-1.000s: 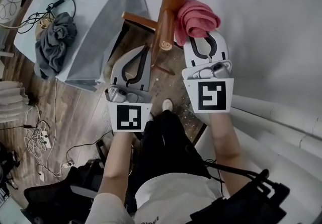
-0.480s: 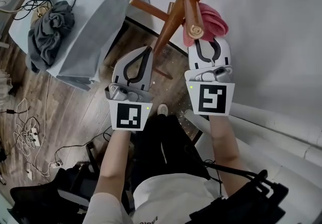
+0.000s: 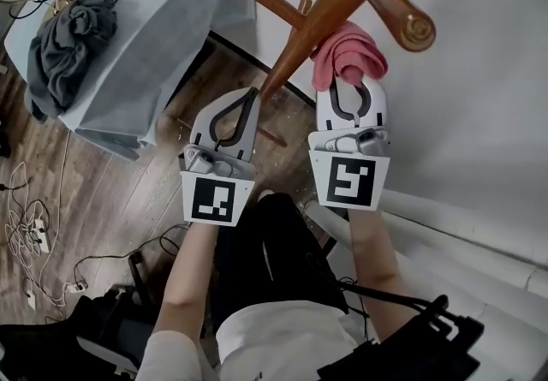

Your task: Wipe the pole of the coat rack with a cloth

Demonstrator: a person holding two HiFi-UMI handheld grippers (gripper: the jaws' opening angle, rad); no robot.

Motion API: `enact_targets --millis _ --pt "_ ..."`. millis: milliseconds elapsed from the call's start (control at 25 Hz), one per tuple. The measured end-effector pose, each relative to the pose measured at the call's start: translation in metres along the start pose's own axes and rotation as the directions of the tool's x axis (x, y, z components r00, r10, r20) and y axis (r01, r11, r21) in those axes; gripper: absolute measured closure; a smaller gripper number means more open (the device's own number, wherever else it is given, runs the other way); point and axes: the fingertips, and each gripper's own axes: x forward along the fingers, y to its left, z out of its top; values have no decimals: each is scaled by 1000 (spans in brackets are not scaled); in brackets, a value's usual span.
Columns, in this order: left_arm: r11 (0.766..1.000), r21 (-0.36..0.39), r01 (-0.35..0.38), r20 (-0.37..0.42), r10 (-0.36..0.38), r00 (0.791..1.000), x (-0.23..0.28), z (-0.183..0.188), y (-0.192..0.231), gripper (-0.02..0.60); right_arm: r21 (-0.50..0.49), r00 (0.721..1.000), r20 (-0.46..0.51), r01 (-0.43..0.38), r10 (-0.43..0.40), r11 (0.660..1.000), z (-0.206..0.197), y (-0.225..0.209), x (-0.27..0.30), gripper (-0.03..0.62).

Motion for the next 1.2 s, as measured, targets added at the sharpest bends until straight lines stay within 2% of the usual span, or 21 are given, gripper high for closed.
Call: enact_targets --millis 360,440,520,560,680,880,920,960,1040,1080,1200 --pt "1000 -8 13 -20 -13 1000 4 -52 -7 568 5 1000 -11 3 -3 1000 -35 34 6 546" --pt "1000 -9 13 -19 -13 1000 4 -62 -8 568 88 998 20 51 -53 995 -38 36 6 546" --pt "1000 -11 16 -13 -16 1000 6 -66 -7 568 200 990 71 109 -125 974 -36 33 5 546" --pt "1000 -13 18 -9 -19 1000 8 -69 -7 568 214 986 85 120 -140 970 -38 34 5 546" --pt "999 -17 37 1 -37 999 14 -79 -9 568 209 984 106 116 -140 971 -44 37 2 546" --pt "996 29 80 28 -81 996 22 -89 -14 568 173 978 159 103 -131 979 -61 45 -4 546" --pt "997 -1 81 36 -81 996 22 -91 -15 568 160 979 167 94 -121 983 -60 45 -3 546" --pt "995 -63 72 49 -69 996 22 -93 -15 568 151 978 178 84 -111 985 -57 46 -3 547" --pt "979 -198 54 76 -40 996 20 -93 -15 569 139 973 208 74 -102 988 -53 47 -3 546" --pt "974 -220 62 86 -44 995 19 -90 -13 568 126 970 222 74 -101 989 -49 47 -2 546" --pt "973 -206 104 129 -78 989 19 -70 -7 568 73 963 249 89 -105 993 -33 42 0 547"
